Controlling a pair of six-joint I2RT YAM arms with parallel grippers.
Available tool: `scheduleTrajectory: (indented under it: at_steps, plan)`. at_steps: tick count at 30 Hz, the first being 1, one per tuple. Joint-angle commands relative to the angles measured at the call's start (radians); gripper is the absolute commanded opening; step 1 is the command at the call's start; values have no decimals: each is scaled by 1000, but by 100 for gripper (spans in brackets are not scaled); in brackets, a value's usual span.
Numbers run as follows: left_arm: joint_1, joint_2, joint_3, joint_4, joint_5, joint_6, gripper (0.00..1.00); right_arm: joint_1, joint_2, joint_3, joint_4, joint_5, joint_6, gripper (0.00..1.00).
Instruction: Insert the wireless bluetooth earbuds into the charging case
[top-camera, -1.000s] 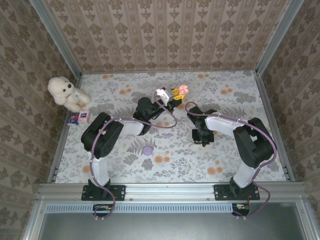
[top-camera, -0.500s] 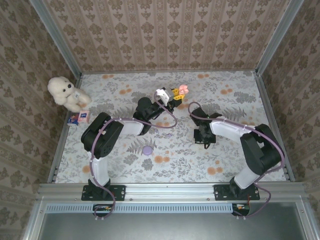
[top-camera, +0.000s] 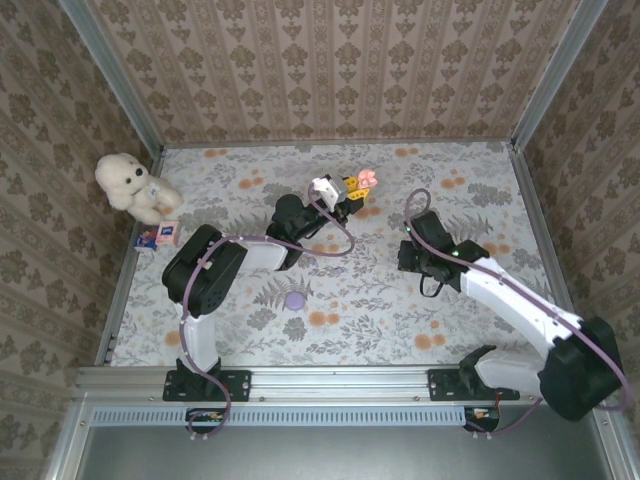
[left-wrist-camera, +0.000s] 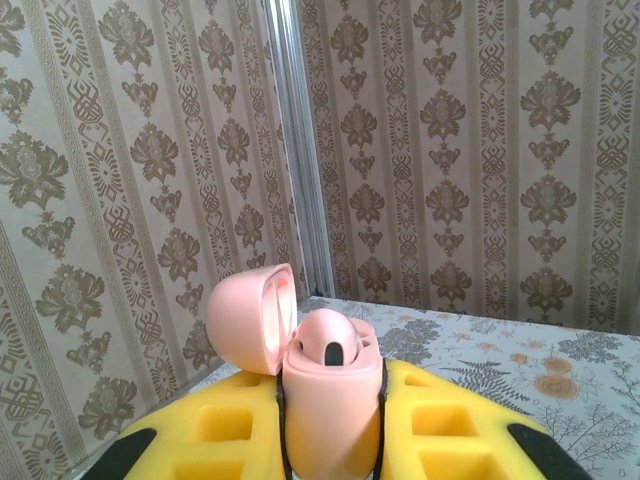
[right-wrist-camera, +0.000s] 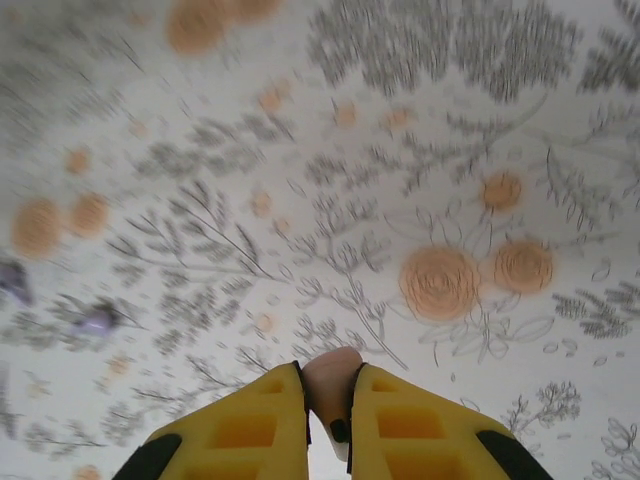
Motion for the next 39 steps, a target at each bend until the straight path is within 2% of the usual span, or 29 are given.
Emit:
scheduleTrajectory:
  at_steps: [1, 7, 16, 39]
  plan:
    - [-9, -5, 28, 39, 3, -24, 0, -14, -87, 25, 32, 49, -30, 15]
    - [-14, -3, 37, 39, 9, -35, 0, -36, -151, 125, 75, 39, -60, 16]
    - [-29, 26, 73, 37, 27, -70, 0, -46, -108, 253, 157, -21, -58, 16]
    - [-69, 65, 127, 38, 75, -122, 0, -59, 6, 309, 269, -87, -10, 17]
